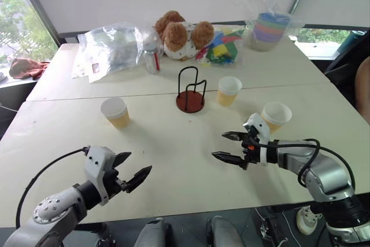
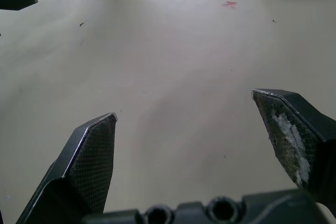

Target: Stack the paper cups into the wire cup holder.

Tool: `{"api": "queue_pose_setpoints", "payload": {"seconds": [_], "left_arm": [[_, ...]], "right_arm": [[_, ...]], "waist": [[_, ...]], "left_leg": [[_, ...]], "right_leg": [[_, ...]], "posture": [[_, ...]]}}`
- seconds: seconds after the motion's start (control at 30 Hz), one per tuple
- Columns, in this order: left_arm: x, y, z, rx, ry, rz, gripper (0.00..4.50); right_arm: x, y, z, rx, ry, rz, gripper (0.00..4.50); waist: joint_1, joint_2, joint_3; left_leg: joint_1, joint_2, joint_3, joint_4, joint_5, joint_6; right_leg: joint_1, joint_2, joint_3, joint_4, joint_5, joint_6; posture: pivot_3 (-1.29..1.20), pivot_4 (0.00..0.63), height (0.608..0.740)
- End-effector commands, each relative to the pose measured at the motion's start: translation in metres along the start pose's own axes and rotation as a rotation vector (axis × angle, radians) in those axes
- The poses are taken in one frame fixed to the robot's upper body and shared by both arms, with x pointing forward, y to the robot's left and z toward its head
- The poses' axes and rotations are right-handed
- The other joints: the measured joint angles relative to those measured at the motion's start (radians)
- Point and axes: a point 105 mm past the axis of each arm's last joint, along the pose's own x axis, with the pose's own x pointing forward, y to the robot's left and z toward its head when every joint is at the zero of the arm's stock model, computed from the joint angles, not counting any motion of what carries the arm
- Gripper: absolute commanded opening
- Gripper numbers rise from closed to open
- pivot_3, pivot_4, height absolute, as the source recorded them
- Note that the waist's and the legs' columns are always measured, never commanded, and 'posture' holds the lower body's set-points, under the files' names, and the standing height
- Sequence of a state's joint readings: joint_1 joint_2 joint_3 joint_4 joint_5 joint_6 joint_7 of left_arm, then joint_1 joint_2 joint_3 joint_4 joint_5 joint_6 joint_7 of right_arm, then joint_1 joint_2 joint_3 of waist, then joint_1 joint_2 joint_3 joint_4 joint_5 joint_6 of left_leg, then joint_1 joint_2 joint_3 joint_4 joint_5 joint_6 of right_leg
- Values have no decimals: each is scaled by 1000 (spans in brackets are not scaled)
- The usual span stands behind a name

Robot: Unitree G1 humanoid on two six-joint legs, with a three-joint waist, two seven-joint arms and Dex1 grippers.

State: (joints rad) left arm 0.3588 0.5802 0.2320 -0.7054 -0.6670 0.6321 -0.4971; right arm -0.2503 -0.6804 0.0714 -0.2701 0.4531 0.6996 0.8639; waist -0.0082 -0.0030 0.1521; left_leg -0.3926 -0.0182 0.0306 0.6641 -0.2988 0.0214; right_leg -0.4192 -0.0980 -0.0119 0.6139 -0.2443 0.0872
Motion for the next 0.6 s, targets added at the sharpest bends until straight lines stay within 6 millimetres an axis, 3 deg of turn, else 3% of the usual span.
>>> {"api": "queue_pose_setpoints", "payload": {"seconds": [0.03,0.6], "left_arm": [[-4,2,7,6,-23,11,4490],[0,3,25,22,-64,-23,4490]], "right_arm": [[1,0,12,-38,-44,4,4500],[7,-5,26,-48,-100,-14,4500]], "waist": [[0,0,0],[-2,0,0]], "left_leg": [[0,0,0,0,0,0],[0,0,0,0,0,0]], "right_leg": [[0,0,0,0,0,0],[0,0,0,0,0,0]], "posture": [[0,150,740],[0,150,740]]}}
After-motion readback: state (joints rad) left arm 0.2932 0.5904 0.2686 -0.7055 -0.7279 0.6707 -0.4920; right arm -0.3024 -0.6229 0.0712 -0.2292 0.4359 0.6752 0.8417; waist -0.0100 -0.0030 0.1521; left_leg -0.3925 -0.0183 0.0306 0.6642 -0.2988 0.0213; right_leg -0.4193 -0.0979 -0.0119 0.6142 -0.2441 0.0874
